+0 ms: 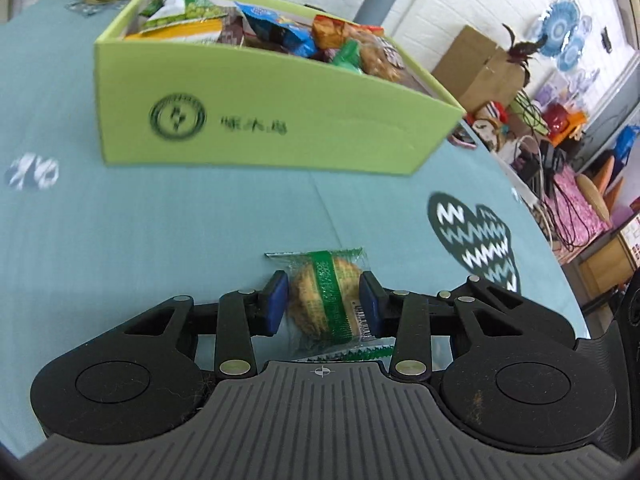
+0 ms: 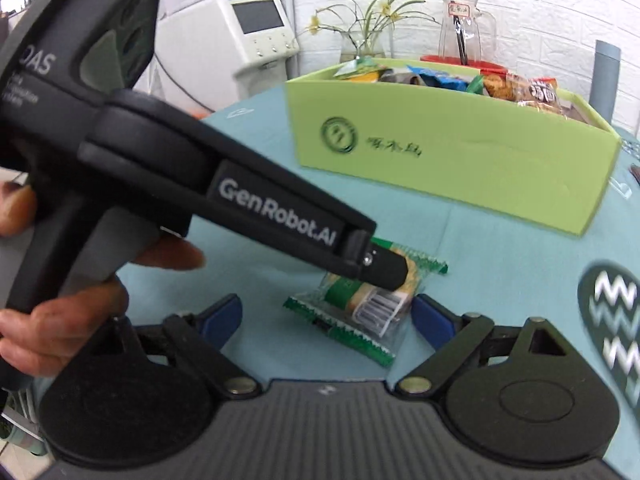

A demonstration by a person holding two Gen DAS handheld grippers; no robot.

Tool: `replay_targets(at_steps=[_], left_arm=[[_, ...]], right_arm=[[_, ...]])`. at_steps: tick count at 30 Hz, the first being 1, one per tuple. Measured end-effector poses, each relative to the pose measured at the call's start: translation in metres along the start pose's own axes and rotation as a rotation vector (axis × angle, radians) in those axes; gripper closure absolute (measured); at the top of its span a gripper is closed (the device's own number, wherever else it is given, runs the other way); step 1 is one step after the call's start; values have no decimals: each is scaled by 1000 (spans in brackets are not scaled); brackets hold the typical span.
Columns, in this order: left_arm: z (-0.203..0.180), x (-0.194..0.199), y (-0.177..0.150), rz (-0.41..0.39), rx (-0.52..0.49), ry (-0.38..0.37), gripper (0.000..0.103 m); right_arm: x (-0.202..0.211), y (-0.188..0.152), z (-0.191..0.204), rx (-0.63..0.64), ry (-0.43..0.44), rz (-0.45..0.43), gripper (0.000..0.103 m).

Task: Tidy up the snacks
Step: 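Grasp the green-banded round bread packet with the left tool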

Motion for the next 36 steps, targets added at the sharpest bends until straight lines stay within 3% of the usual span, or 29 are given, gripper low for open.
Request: replay_targets(at_steps=[6, 15, 22, 25, 26, 30, 33, 35, 36], left_arm=[[-15, 19, -38, -28, 7, 0, 85], [-10, 21, -44, -37, 27, -20, 80], [-3, 23, -47, -57, 46, -68, 69], [-2, 31, -50, -82, 68, -61, 50], [0, 35, -51, -99, 75, -57, 48], [5, 49, -50, -130, 71, -65, 47], [4, 42, -44, -106, 59, -58, 45], [3, 29, -44, -51, 47, -65, 53], [0, 28, -46, -62, 20, -59, 60]], right_arm=[[22, -27, 22, 18, -26, -15, 10], [22, -28, 24, 14, -42, -19, 10], [22, -30, 28, 8, -63, -23, 10], [24, -30, 26, -30, -75, -32, 10], [25, -30, 24, -52, -84, -36, 10], [35, -28, 17, -149, -67, -66, 10], [30, -21, 27, -95, -73, -55, 11], [19, -20, 30, -79, -73, -8, 15], [18, -21, 32, -61, -92, -20, 22]])
Point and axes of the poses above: each gripper's, at about its wrist camera, not at the fingertips, and x roughly against the way its jaws point, z to its left, y to its top, the point moved 1 cm from there along -x, roughly the way its jaws point, and after that the axes turned 4 degrees about z, right-handed, at the moved point
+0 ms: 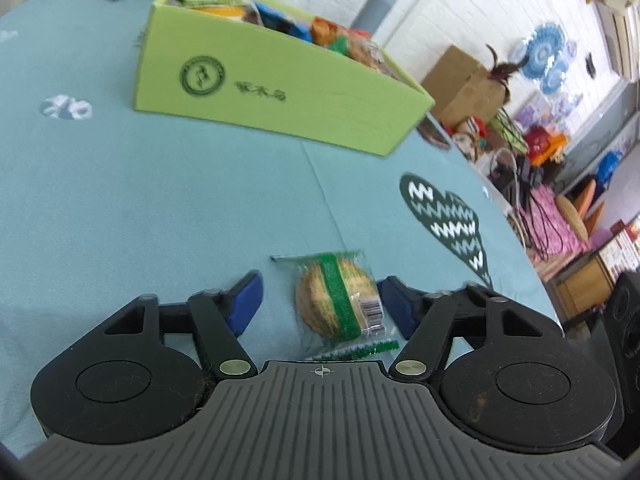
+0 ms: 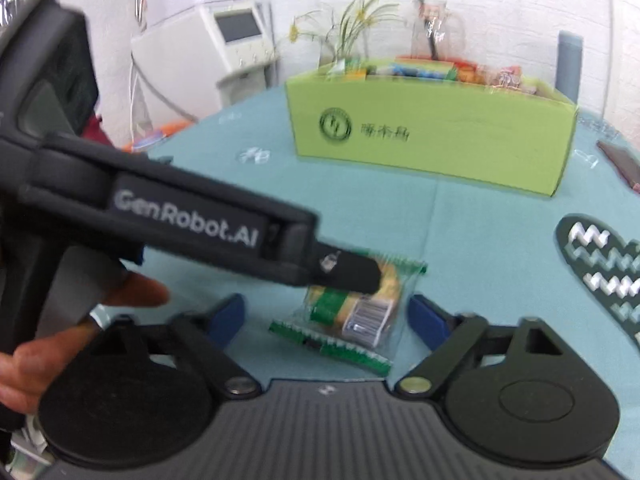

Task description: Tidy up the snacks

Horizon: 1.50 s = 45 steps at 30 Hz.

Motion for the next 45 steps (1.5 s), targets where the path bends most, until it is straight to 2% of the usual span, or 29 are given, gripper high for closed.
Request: replay_targets(at_steps=[1, 2, 4, 7, 10, 13, 15, 17, 20, 22, 23, 25, 27, 28, 29, 31, 34, 36, 38, 40, 42, 45], left_arm=[[-3, -1, -1, 12, -27, 9, 85], [-5, -3, -2, 30, -33, 4, 90], [-4, -2, 4, 31, -13, 11, 92], [-5, 8, 29, -15, 14, -26, 95], [-10, 25, 76, -106, -4, -71, 94], [-16, 33, 131, -194, -54, -59, 94], [-16, 24, 167, -212, -77, -26, 92], [-9, 6, 193, -203, -85, 16, 89], [14, -38, 215, -123, -35, 63, 89], [28, -62, 215, -78, -2, 77, 87], [32, -66, 211, -71, 0, 59, 84], [32, -67, 205, -94, -22, 47, 84], [27, -62, 204, -120, -52, 60, 72], [24, -58, 204, -136, -59, 66, 58], [21, -52, 203, -160, -64, 72, 49], [13, -34, 201, -221, -90, 68, 44], [-2, -5, 191, -298, -127, 78, 31], [-13, 14, 177, -337, -158, 101, 25], [-22, 29, 157, -369, -180, 138, 16], [-31, 39, 136, -394, -194, 179, 12], [-38, 47, 110, -397, -194, 215, 11], [-45, 54, 77, -381, -163, 224, 11]], right_arm=[[0, 1, 3, 24, -18, 9, 26], [0, 3, 4, 38, -29, 22, 27], [0, 10, 0, 32, -2, 21, 27], [8, 36, -14, 29, 9, -44, 27], [17, 79, -21, 115, -29, -166, 26], [6, 129, -36, 195, -73, -248, 26], [-13, 158, -52, 207, -78, -251, 26], [-39, 180, -69, 187, -61, -218, 26], [-82, 197, -87, 167, -49, -133, 27], [-102, 196, -95, 160, -34, -75, 26], [-108, 192, -97, 163, -35, -62, 26], [-111, 192, -104, 125, 1, -72, 24], [-110, 192, -106, 121, -9, -88, 16], [-106, 191, -104, 129, -17, -103, 10], [-99, 190, -103, 132, -24, -125, 9], [-78, 187, -99, 131, -10, -169, 10], [-45, 180, -96, 120, -16, -223, 10], [-23, 166, -92, 107, -35, -239, 10], [-2, 147, -89, 82, -53, -240, 10], [13, 125, -87, 40, -80, -227, 10], [28, 101, -83, -4, -119, -205, 10], [46, 68, -78, -76, -172, -178, 9]])
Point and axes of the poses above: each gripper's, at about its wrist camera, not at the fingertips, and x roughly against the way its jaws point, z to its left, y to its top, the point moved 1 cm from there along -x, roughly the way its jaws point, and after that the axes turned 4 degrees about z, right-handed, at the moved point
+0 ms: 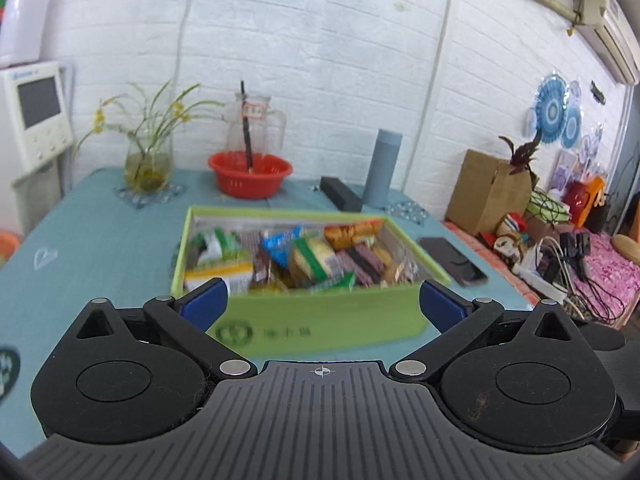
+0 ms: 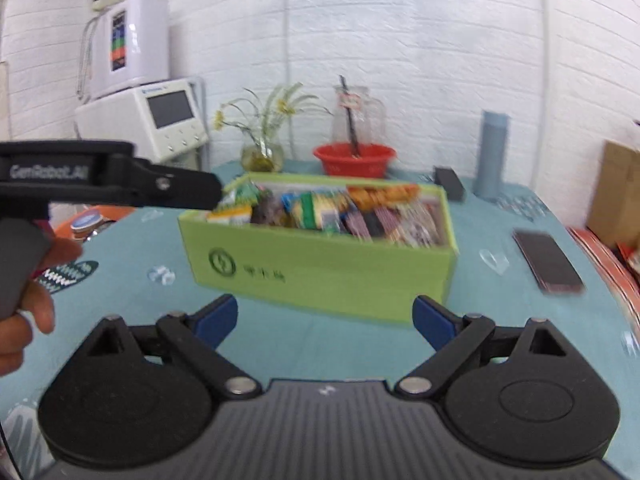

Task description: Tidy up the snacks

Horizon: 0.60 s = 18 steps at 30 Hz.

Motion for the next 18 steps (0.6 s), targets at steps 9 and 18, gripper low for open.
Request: replay_targets(at_steps=[9, 18], left_arm=[[-28, 61, -75, 28, 39, 62, 12], [-40, 121, -146, 40, 72, 75, 11]], right_arm=[[70, -59, 19, -99, -201, -40, 9], [139, -112, 57, -107, -334, -89, 2]])
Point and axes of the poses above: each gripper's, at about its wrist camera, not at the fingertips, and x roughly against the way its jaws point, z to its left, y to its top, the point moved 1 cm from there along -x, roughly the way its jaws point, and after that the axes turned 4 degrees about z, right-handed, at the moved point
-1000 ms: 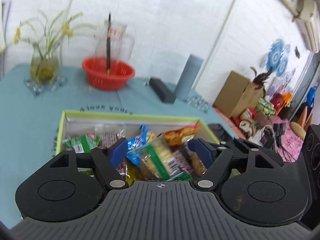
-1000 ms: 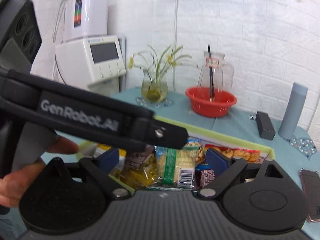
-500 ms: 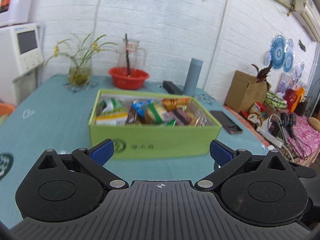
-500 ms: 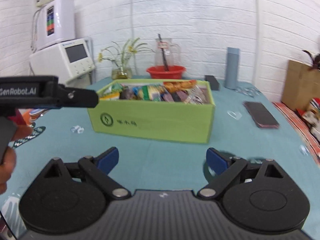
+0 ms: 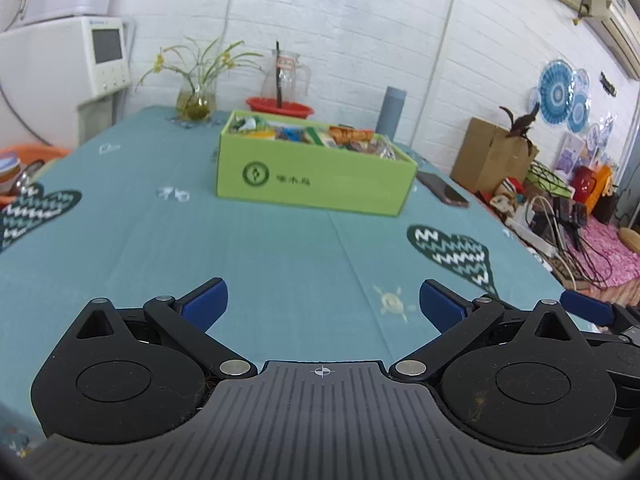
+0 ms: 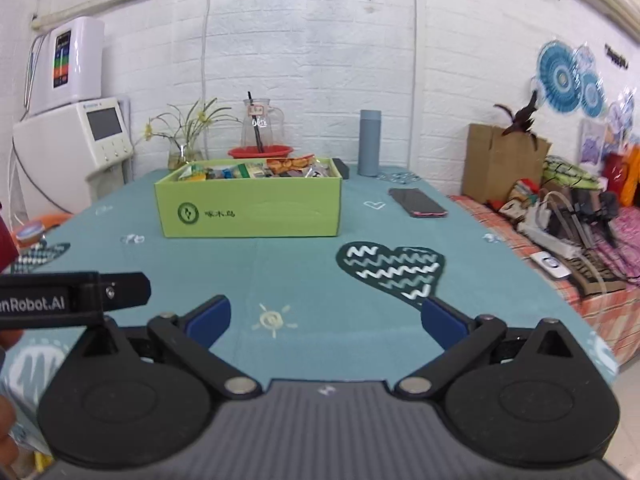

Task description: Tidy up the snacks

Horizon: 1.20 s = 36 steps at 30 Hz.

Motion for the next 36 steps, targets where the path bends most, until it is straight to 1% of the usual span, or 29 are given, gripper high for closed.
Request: replay_targets(at_steps=[2, 4, 8, 11, 15, 17, 19, 23, 30, 36], left_arm=[[-1, 11, -12, -4, -2, 15, 11], [-5, 20, -21, -13, -17, 40, 11], [-15, 38, -36, -39, -53, 67, 11], [-25, 50, -49, -52, -87, 71, 11], [-38, 71, -71, -69, -133, 92, 11], [-42, 81, -82, -72, -147, 91, 11], [-45, 84, -90, -67, -170, 94, 11], [-50, 78, -89, -47, -175, 111, 12], [-57, 86, -93, -67, -213, 107, 12], [-57, 86, -94, -64, -217, 102, 13]], right_arm=[[15, -12, 0, 14, -15, -10, 2], [27, -22, -3, 2, -14, -8, 2], [48, -42, -16, -71, 16, 1, 2], [63, -58, -24, -136, 17, 19, 2], [87, -85, -38, -183, 28, 30, 2], [92, -97, -45, -225, 20, 36, 2], [86, -95, -50, -250, 29, 70, 2], [86, -103, -56, -261, 107, 79, 2], [90, -105, -54, -253, 104, 73, 2], [89, -107, -49, -247, 104, 88, 2]])
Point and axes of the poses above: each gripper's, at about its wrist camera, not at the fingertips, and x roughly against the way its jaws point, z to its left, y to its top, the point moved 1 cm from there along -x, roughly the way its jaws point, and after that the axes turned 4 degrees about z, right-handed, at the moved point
